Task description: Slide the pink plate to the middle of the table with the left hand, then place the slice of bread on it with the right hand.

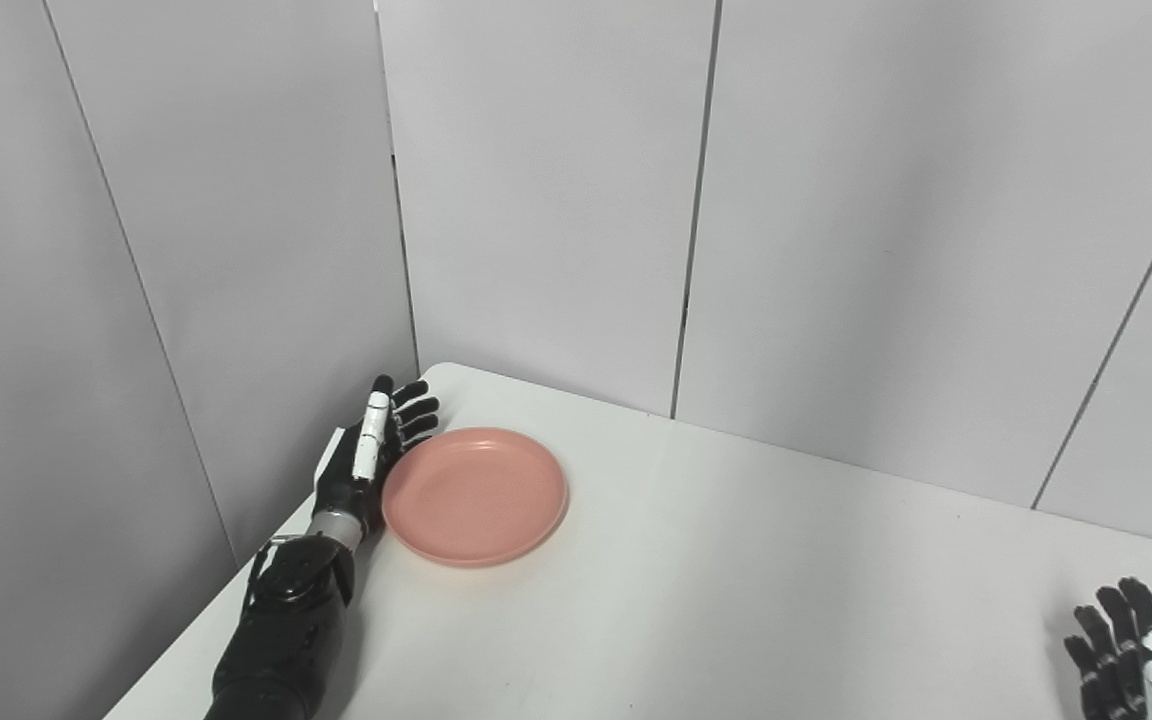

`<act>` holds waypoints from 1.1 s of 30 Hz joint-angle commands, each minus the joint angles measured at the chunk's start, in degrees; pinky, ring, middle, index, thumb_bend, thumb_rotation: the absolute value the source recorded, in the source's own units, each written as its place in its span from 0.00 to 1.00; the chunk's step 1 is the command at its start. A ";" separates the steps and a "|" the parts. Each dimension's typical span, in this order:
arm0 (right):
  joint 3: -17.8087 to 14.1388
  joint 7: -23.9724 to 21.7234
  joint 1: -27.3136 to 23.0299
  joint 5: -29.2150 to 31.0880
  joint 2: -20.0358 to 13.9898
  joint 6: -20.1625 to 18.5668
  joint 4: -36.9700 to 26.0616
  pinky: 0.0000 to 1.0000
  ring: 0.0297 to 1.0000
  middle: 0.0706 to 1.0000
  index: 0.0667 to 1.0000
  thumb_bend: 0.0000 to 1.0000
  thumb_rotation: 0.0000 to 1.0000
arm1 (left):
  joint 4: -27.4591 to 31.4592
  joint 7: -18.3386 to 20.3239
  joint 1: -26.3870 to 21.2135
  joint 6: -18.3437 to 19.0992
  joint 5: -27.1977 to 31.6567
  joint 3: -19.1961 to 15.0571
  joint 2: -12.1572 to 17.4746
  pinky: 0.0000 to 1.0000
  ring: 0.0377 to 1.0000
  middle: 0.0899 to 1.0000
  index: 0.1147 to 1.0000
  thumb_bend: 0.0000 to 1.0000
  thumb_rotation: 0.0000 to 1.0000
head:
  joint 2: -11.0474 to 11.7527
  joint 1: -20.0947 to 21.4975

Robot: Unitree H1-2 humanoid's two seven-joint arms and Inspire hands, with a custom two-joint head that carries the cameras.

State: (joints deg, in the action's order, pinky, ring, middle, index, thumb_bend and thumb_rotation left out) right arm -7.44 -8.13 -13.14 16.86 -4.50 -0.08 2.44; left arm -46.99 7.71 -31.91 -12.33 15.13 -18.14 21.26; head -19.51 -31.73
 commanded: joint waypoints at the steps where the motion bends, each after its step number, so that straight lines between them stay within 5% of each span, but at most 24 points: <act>1: -0.16 -0.32 -1.46 0.47 -0.23 1.71 -1.78 1.00 0.98 0.99 0.99 0.61 0.87 | 2.24 0.84 -2.44 -0.07 0.97 0.11 0.91 0.79 0.81 0.79 0.75 0.80 1.00 | -0.03 0.06; 20: -0.08 -0.03 -1.33 0.23 -0.16 1.51 -2.33 1.00 0.98 0.99 0.99 0.62 0.86 | 5.88 3.28 -2.09 1.33 2.99 1.74 -2.18 0.66 0.79 0.82 0.73 0.80 1.00 | -0.39 0.52; 33: 0.10 1.12 -1.18 0.10 0.16 0.44 -3.65 1.00 0.99 0.99 0.99 0.61 0.86 | 6.58 4.27 -2.41 1.56 3.59 2.64 -5.59 0.68 0.77 0.81 0.73 0.80 1.00 | -1.12 1.73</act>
State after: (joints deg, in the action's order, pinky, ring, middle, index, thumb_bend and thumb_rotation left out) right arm -7.40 -6.89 -13.05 16.63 -4.40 -0.13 0.99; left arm -42.17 11.22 -31.85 -10.25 18.20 -15.81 15.35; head -20.57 -30.06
